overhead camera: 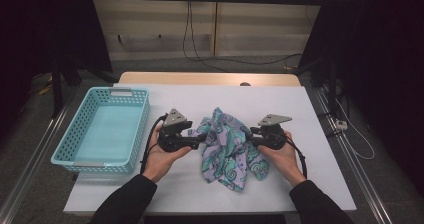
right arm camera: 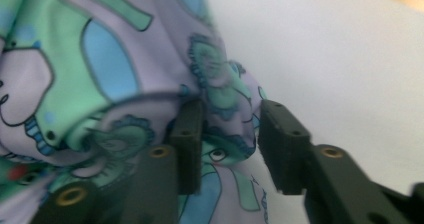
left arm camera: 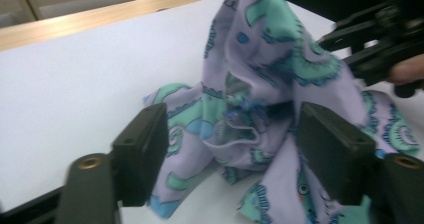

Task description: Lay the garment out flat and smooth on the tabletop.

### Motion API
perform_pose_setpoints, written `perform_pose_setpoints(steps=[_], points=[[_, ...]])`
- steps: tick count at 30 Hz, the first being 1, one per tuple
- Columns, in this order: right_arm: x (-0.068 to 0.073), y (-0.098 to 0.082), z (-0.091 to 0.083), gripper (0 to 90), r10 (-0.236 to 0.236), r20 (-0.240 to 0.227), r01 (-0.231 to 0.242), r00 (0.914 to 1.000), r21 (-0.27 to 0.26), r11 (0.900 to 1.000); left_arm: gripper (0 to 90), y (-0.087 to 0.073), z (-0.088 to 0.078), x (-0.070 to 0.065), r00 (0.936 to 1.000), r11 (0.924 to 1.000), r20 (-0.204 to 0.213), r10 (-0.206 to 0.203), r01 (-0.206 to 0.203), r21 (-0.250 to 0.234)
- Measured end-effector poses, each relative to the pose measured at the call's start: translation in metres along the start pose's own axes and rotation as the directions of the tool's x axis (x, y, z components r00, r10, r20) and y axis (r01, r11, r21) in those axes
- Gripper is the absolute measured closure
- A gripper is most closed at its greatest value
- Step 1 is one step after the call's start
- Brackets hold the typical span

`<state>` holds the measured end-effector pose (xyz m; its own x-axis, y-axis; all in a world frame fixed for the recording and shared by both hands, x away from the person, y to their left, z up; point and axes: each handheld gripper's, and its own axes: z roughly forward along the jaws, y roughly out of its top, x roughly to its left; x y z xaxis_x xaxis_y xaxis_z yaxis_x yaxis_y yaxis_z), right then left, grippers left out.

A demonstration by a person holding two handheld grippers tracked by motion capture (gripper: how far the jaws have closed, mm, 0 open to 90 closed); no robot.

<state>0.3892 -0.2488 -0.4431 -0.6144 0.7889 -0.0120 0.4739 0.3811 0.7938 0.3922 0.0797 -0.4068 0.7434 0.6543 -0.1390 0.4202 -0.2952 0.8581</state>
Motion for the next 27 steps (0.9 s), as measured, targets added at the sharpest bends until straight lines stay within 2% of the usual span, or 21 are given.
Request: perform_pose_setpoints(steps=[2,4,7,9,11,12,15,17,20,21,23,25,27], points=[[0.004,0.002,-0.009,50.8,0.006,0.0,-0.006,1.0,-0.026,1.0,22.4,-0.005,0.004,0.003,1.0,0.9998,-0.003,-0.002,0.002,0.018],[0.01,0.004,-0.019,49.7,-0.003,-0.002,0.002,1.0,-0.053,0.999,21.1,-0.007,0.009,0.002,1.0,0.999,0.002,-0.003,0.003,0.045],[0.023,0.007,-0.031,49.9,-0.019,-0.02,0.018,0.9996,-0.09,0.996,22.2,-0.01,0.014,-0.002,0.9997,0.9977,0.007,0.025,-0.025,0.063],[0.032,0.008,-0.037,52.4,-0.036,-0.04,0.031,0.9985,-0.11,0.993,26.7,-0.011,0.015,-0.006,0.9992,0.9969,0.02,0.035,-0.036,0.069],[0.042,0.009,-0.04,58.1,-0.057,-0.068,0.048,0.9961,-0.126,0.991,34.9,-0.01,0.015,-0.009,0.9985,0.9979,0.047,0.027,-0.03,0.057],[0.048,0.01,-0.041,62.7,-0.062,-0.085,0.051,0.9944,-0.133,0.99,39.3,-0.009,0.015,-0.01,0.9986,0.9985,0.047,0.025,-0.027,0.048],[0.069,0.013,-0.038,67.6,-0.105,-0.159,0.082,0.9818,-0.143,0.986,44.6,-0.007,0.016,-0.013,0.9988,0.9994,0.047,0.011,-0.012,0.033],[0.086,0.014,-0.033,68.1,-0.139,-0.209,0.113,0.9679,-0.134,0.985,45.5,-0.008,0.017,-0.014,0.9991,0.9994,0.043,0.006,-0.008,0.033],[0.109,0.012,-0.019,63.1,-0.176,-0.263,0.161,0.9485,-0.078,0.984,44.4,-0.008,0.018,-0.014,0.9995,0.9993,0.032,0.002,-0.003,0.036],[0.114,0.01,-0.013,59.5,-0.187,-0.261,0.179,0.9469,-0.056,0.982,43.5,-0.008,0.018,-0.013,0.9997,0.9993,0.024,0.008,-0.009,0.036],[0.122,0.007,-0.006,59.1,-0.22,-0.258,0.217,0.9406,-0.042,0.975,41.3,-0.008,0.018,-0.012,0.9996,0.999,0.0,0.027,-0.027,0.037],[0.125,0.006,-0.003,58.8,-0.227,-0.269,0.224,0.936,-0.042,0.974,39.7,-0.009,0.019,-0.009,0.9997,0.9988,-0.007,0.024,-0.024,0.042],[0.125,0.007,0.002,56.2,-0.215,-0.26,0.215,0.9412,-0.032,0.976,38.8,-0.01,0.021,-0.009,0.9999,0.9988,-0.004,0.01,-0.01,0.048]])
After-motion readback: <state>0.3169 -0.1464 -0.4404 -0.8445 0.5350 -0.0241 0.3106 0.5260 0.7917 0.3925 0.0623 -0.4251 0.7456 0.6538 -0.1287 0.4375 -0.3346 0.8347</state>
